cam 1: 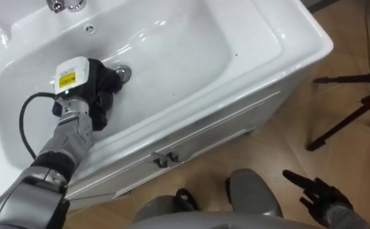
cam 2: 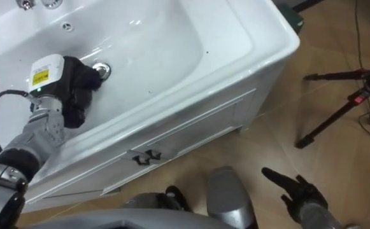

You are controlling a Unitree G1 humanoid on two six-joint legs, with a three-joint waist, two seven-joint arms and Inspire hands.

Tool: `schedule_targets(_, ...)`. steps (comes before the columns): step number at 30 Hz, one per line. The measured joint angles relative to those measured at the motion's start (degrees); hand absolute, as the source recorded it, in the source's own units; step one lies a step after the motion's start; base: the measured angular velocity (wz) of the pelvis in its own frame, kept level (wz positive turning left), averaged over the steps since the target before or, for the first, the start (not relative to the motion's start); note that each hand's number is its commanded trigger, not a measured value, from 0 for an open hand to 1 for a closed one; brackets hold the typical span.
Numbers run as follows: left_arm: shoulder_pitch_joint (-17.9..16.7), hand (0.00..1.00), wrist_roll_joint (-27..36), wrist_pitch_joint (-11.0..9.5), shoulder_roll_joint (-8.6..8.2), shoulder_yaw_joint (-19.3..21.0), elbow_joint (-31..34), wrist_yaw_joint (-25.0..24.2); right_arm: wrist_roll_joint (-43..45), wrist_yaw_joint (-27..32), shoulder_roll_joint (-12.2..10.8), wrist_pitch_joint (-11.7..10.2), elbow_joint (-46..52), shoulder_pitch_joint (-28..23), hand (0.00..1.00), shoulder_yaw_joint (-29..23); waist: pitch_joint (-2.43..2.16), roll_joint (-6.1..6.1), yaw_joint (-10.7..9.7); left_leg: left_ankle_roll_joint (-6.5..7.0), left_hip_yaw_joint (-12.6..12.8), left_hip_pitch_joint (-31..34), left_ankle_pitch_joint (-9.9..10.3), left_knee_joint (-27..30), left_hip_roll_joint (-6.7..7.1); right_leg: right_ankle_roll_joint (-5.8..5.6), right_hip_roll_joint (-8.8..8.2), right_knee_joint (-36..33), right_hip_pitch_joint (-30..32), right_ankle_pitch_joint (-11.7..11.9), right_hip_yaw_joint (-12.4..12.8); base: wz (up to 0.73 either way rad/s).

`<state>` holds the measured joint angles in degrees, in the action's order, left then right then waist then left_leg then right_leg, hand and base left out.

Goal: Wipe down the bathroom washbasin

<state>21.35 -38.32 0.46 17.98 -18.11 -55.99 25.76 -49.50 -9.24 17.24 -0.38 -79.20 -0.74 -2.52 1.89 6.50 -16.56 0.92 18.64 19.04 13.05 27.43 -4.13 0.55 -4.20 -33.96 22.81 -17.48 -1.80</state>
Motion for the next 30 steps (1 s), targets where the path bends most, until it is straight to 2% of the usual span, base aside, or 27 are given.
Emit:
schedule_targets(2,0.7,1.00,0.2,1.2,-0.51,0.0,-0.4,-1.0,1.1,-1.0,0.5,1.0,-1.3,-0.5,0.00,-0.1,0.09,-0.13,-0.6,-0.02,0.0,-0.6,0.0,-0.2,0.29,0.05,-0.29,-0.4,-0.4,-0.3,0.0,0.02)
schedule_targets(5,1.2,1.00,0.6,3.1,-0.78,0.0,0.0,-2.2,7.1,-1.7,1.3,2.3,-1.7,-0.8,0.00,-0.5,0.33,-0.52,-1.7,0.15,0.0,-0.9,-0.1,-0.4,1.29,-0.46,-1.39,-2.0,0.1,-1.3,0.0,0.08)
schedule_targets(8,2.8,1.00,0.7,5.7,-2.23,-0.1,-0.1,-3.0,14.1,-1.8,1.7,3.4,-3.4,1.4,0.00,-0.4,0.38,-0.69,-2.7,0.79,-0.1,-0.9,-0.6,-1.2,2.00,-1.11,-2.04,-2.1,0.2,-1.2,-0.1,0.12)
schedule_targets(9,3.2,1.00,0.7,5.9,-2.83,-0.1,-0.1,-3.1,16.4,-1.8,1.7,4.2,-4.0,2.3,0.00,-0.4,0.37,-0.86,-2.9,0.89,-0.1,-0.9,-0.5,-1.6,2.16,-1.25,-2.34,-2.2,0.2,-1.1,-0.2,0.06)
schedule_targets(10,3.6,1.00,0.7,5.9,-3.24,0.0,-0.2,-3.1,17.6,-1.8,1.7,4.4,-4.1,2.6,0.00,0.1,0.38,-1.00,-3.0,0.92,-0.1,-1.0,-0.5,-1.8,2.23,-1.29,-2.67,-2.2,0.2,-1.1,-0.5,0.08)
schedule_targets(13,5.9,1.00,3.0,5.9,-5.97,-0.3,0.1,-3.1,23.7,-0.7,1.7,5.0,-3.2,4.7,0.00,3.3,0.39,-1.19,-3.6,1.59,-1.3,-0.3,-0.9,-2.2,2.59,-2.14,-2.73,-1.2,0.1,-0.5,-0.7,0.15)
schedule_targets(17,8.0,1.00,5.1,5.0,-9.02,-5.2,3.4,-3.4,31.3,0.5,1.4,5.3,-3.0,6.8,0.00,6.4,0.37,-1.25,-3.7,2.24,-1.9,0.1,-1.3,-2.5,2.13,-2.13,-2.08,2.1,-1.2,1.4,-1.5,0.05)
schedule_targets(18,8.6,1.00,5.0,4.0,-10.36,-5.6,3.7,-3.5,32.5,0.7,1.3,5.3,-2.9,7.5,0.00,6.9,0.38,-1.26,-3.7,2.47,-1.9,0.2,-1.1,-2.2,2.05,-2.27,-2.00,2.3,-1.4,1.6,-1.4,0.00)
schedule_targets(21,10.1,1.00,5.0,4.0,-12.61,-6.9,4.6,-4.0,34.3,1.2,0.6,5.4,-2.9,8.8,0.00,6.9,0.40,-1.28,-3.9,2.59,-2.0,0.2,-1.0,-2.0,2.01,-2.40,-2.02,2.8,-1.8,1.6,-1.7,0.03)
schedule_targets(25,10.5,1.00,8.6,3.9,-12.98,-7.2,4.6,-4.3,34.2,1.7,-0.1,5.4,-2.8,9.5,0.00,7.0,0.47,-1.15,-4.2,2.57,-2.2,0.2,-1.0,-2.0,1.78,-2.31,-1.84,3.5,-2.4,1.8,-2.3,0.06)
schedule_targets(30,11.2,1.00,11.4,3.9,-12.97,-7.9,6.0,-5.7,34.4,3.2,0.0,5.3,-2.6,8.7,0.00,8.0,0.84,-0.68,-4.9,2.58,-2.4,0.5,-1.0,-1.9,1.68,-2.30,-1.92,3.9,-2.7,1.9,-3.1,0.06)
